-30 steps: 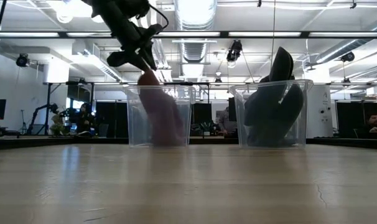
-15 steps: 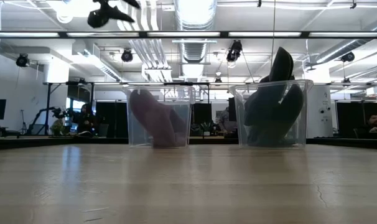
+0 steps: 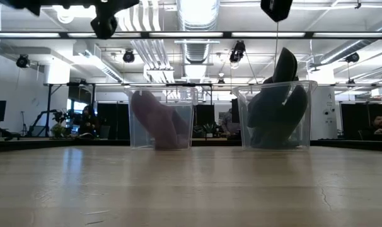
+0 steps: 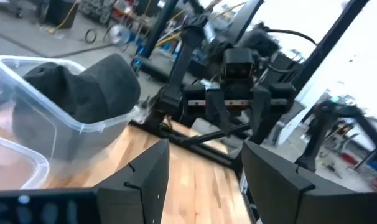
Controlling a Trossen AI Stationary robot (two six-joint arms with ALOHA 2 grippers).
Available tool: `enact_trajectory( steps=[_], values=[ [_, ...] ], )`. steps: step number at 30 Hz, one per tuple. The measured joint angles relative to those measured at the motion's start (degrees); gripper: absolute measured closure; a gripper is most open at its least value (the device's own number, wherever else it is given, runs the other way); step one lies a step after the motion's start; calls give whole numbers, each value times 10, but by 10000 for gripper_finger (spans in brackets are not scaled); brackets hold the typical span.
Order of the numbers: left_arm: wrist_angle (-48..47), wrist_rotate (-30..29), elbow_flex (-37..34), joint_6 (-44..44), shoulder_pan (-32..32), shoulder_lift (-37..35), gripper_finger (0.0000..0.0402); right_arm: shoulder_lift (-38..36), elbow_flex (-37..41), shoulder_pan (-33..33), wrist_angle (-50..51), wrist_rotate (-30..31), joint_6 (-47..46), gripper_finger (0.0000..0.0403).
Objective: Pick & Place hat
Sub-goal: Return to Home Position
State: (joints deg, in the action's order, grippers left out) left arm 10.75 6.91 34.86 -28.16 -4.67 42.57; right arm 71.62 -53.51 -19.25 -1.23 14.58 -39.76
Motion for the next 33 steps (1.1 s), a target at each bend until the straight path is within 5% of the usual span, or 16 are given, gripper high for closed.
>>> enact_trajectory(
  steps=[5,19,33],
  values=[
    [46,7,-79,0,-1,-36,207,-55,101,20,-129,-15,46,227],
    [56,-9,-216,-29,-4,-165,207,-251,294,57,-125,-10,35,227],
    [66,-33,-226,-31,-4,-223,207,-284,401,57,-127,-10,41,227]
  ],
)
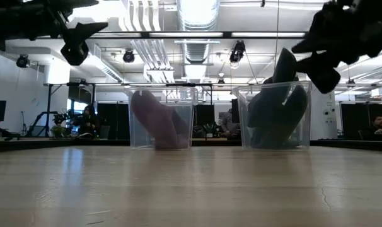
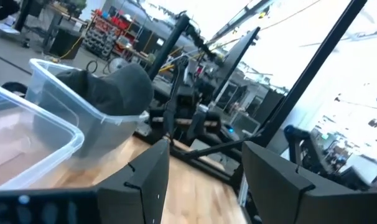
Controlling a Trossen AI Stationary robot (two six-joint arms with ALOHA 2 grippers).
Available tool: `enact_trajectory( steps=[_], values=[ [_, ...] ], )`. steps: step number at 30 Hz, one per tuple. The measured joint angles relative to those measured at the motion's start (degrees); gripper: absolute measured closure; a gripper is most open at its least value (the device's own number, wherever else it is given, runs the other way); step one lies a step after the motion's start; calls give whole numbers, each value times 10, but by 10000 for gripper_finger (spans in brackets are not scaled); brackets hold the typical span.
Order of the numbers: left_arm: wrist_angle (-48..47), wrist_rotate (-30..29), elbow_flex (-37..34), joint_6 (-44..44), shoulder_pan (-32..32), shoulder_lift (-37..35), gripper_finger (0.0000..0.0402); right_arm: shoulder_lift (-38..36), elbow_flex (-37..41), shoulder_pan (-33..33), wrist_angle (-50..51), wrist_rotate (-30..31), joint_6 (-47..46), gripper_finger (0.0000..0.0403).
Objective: Pick & Place hat
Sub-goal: Return to Home Position
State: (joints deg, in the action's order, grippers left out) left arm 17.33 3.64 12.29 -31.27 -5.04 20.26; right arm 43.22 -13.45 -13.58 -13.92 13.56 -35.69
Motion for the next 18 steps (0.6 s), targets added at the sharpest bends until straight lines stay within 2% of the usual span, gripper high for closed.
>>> enact_trajectory(
  steps=[4,8,10,15,18],
  values=[
    [-17,14,-3,5,0,0,207,0,25,0,0,-1,-2,227],
    [-57,35,-8,201,2,-5,207,0,45,0,1,-1,-3,227],
    [-86,33,-19,246,16,-29,207,0,53,0,2,-1,-3,227],
    [-97,29,-75,268,17,-111,207,0,71,0,2,-1,-3,227],
    [-70,31,-113,267,11,-151,207,0,79,0,2,-1,-3,227]
  ],
)
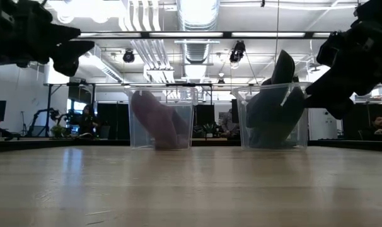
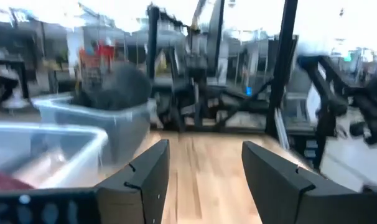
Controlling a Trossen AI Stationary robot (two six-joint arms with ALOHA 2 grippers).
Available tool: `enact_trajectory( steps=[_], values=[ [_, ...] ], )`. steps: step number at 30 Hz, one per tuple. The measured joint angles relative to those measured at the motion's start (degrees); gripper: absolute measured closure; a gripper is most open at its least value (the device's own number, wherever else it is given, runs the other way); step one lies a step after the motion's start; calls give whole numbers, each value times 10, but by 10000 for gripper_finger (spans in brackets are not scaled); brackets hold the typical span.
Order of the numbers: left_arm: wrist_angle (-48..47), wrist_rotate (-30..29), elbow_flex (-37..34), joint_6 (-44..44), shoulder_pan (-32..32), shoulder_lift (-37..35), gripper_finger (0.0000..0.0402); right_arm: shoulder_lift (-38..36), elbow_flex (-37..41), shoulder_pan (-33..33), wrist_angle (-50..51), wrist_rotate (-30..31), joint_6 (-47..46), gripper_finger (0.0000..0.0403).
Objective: Pick & Place hat
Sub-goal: Return to Home Position
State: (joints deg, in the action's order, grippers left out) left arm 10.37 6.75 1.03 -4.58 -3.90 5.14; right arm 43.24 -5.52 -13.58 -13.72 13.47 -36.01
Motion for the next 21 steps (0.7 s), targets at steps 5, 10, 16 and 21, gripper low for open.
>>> enact_trajectory(
  steps=[5,10,16,21],
  values=[
    [-57,-1,-4,4,-4,-41,207,0,5,0,0,0,0,227],
    [-89,-5,-4,9,-2,-51,207,0,8,0,0,1,0,227],
    [-93,-8,-4,-11,-1,-51,207,0,10,0,-1,1,0,227],
    [-91,-7,-4,-74,-1,-48,207,0,10,0,-1,1,0,227]
  ],
)
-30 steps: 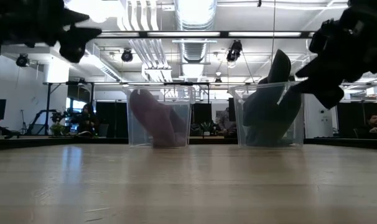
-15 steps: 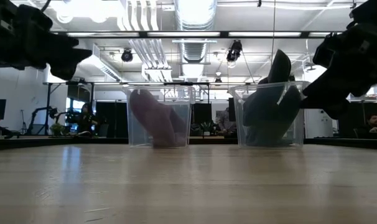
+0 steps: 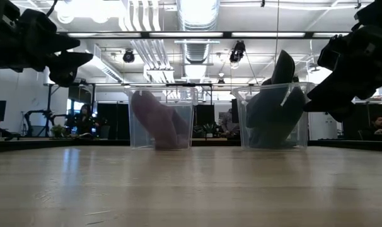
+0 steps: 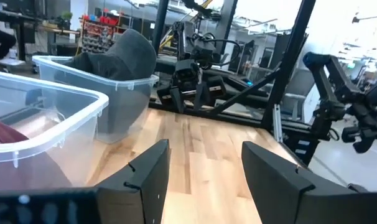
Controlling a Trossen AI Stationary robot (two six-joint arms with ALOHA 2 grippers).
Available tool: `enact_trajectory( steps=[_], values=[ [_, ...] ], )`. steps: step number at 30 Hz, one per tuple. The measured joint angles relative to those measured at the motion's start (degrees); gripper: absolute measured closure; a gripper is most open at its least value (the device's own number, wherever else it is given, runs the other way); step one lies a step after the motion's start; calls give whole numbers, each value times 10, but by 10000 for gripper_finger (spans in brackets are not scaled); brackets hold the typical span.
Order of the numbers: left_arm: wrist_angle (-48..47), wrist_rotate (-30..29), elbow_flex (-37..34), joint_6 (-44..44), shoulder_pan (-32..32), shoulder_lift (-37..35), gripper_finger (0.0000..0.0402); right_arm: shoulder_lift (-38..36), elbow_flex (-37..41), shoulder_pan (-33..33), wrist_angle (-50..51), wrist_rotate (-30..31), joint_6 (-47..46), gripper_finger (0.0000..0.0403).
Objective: Pick & Place hat
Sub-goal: Return to Home Position
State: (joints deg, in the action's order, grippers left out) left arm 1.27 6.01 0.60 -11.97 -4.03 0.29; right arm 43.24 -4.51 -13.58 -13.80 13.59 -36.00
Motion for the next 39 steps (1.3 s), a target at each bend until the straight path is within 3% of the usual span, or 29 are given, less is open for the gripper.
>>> enact_trajectory(
  steps=[19,25,31,35,39],
  values=[
    [6,1,-1,-17,0,6,207,-3,1,-1,1,0,0,227],
    [6,2,-1,-17,0,6,207,-105,3,-1,13,-4,25,227],
    [6,2,-1,-17,0,6,207,-241,2,30,7,-142,240,227],
    [6,2,-1,-17,0,6,207,-299,9,59,16,-229,302,227],
    [6,2,-1,-17,0,6,207,-335,35,83,18,-246,304,227]
  ],
)
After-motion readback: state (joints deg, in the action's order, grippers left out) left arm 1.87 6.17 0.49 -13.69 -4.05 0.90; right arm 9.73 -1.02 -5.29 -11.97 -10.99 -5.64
